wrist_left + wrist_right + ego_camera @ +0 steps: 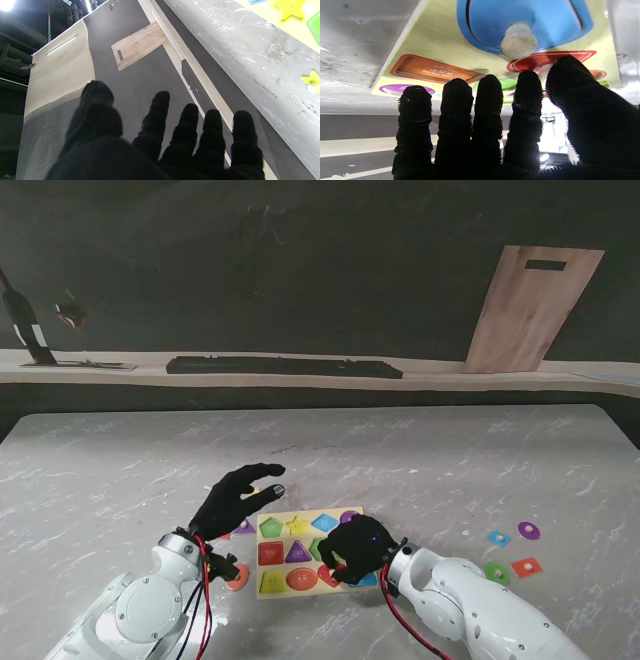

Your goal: Fit puzzle pieces into a puzzle board

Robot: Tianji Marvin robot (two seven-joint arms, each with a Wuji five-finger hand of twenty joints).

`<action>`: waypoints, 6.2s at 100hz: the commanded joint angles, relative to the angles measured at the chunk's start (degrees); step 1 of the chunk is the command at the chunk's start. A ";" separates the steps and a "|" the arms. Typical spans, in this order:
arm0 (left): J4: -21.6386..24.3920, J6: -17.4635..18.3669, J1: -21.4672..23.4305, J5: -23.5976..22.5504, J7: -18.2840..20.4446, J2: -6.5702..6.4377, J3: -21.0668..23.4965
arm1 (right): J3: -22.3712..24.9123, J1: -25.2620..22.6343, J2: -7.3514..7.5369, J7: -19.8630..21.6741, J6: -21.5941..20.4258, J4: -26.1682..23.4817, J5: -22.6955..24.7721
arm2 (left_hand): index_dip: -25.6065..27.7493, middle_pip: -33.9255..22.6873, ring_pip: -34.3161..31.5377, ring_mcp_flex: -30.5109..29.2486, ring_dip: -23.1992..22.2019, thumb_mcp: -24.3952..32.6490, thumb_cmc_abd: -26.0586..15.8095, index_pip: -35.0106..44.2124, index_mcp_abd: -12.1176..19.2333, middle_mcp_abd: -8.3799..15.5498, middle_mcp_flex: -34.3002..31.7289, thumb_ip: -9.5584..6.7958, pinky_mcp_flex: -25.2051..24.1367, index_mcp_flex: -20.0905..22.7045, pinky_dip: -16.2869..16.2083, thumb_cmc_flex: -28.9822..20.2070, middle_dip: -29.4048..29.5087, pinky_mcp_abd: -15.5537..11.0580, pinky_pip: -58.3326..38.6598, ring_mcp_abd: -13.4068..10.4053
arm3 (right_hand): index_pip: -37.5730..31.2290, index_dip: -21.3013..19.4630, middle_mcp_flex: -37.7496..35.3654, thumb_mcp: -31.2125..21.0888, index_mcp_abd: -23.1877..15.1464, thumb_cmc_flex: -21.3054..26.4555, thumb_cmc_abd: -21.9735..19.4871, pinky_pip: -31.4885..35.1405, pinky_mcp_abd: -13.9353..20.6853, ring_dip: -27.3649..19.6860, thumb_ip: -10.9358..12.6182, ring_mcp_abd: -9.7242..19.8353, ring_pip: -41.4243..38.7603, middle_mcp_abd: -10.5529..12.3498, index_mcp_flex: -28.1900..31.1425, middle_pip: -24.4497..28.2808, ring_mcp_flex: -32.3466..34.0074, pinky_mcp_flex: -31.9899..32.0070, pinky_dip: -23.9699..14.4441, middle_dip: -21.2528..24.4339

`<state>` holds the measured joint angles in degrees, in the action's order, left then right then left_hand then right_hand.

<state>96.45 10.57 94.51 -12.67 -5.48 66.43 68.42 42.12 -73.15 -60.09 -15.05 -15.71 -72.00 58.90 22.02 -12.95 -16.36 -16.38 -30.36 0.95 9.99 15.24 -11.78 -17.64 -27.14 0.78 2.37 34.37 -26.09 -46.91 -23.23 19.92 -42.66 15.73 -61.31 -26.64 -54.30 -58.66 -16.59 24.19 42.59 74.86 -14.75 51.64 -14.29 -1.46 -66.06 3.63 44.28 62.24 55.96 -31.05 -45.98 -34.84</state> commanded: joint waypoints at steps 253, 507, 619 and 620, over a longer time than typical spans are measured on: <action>-0.40 -0.17 -0.38 -0.03 0.76 -0.05 -1.76 | 50.57 -31.39 3.56 -2.02 -4.81 -11.63 21.64 | -0.31 0.48 1.04 -1.56 -0.28 -1.67 -1.97 -0.68 1.58 0.84 -0.26 0.67 -0.63 0.92 -0.66 -0.44 0.56 0.53 -0.14 -1.05 | 14.80 -7.16 10.89 -8.62 0.77 1.63 6.34 -9.59 3.45 -9.16 8.20 3.91 19.95 3.25 -10.14 -11.04 -3.79 0.25 5.45 8.36; -0.55 -0.95 -1.06 0.36 1.16 -0.04 -2.27 | 47.32 -29.83 2.28 3.75 -4.21 -8.15 12.12 | -0.29 0.50 1.06 -1.44 -0.29 -1.68 -2.08 -0.71 1.55 0.82 -0.08 0.67 -0.73 0.87 -0.68 -0.35 0.57 0.51 -0.09 -1.11 | -0.39 12.43 -12.03 -6.38 -5.85 8.61 5.30 -8.13 2.93 -12.69 -0.47 3.41 23.37 3.68 4.68 -18.62 6.67 -3.12 5.85 15.82; 0.10 -1.29 -0.59 0.24 0.85 0.00 -1.87 | 39.98 -27.37 1.39 6.51 -9.17 -9.20 4.76 | -0.28 0.51 1.05 -1.47 -0.30 -1.68 -2.03 -0.67 1.58 0.85 -0.14 0.68 -0.65 0.90 -0.70 -0.35 0.57 0.47 -0.13 -1.00 | 9.15 7.99 -4.41 -5.19 -1.85 5.87 1.86 -7.69 2.87 -11.68 0.45 2.22 22.72 2.02 -5.77 -19.62 3.10 -1.36 5.31 14.52; 0.11 -1.30 -0.59 0.24 0.84 0.00 -1.86 | 39.96 -27.35 1.39 6.45 -9.18 -9.15 4.75 | -0.29 0.52 1.05 -1.48 -0.30 -1.66 -2.05 -0.68 1.53 0.85 -0.11 0.68 -0.65 0.89 -0.70 -0.38 0.57 0.47 -0.14 -1.04 | 9.44 7.99 -4.30 -5.16 -1.81 5.52 1.79 -7.68 2.85 -11.65 0.54 2.20 22.69 2.05 -6.01 -19.54 3.07 -1.34 5.30 14.48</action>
<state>96.16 9.53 93.67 -12.45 -4.53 66.40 66.46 82.84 -99.87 -58.11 -8.63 -24.42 -81.88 63.26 22.02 -12.95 -16.36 -16.38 -30.37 0.95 9.42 15.24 -11.77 -17.64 -27.14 0.78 2.37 34.37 -26.09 -46.92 -23.23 19.92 -42.66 15.73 -54.50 -17.16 -62.17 -62.79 -19.29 31.23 44.57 65.66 -11.79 39.28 -14.34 0.84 -42.84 5.79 40.38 49.29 59.95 -32.97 -40.15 -23.76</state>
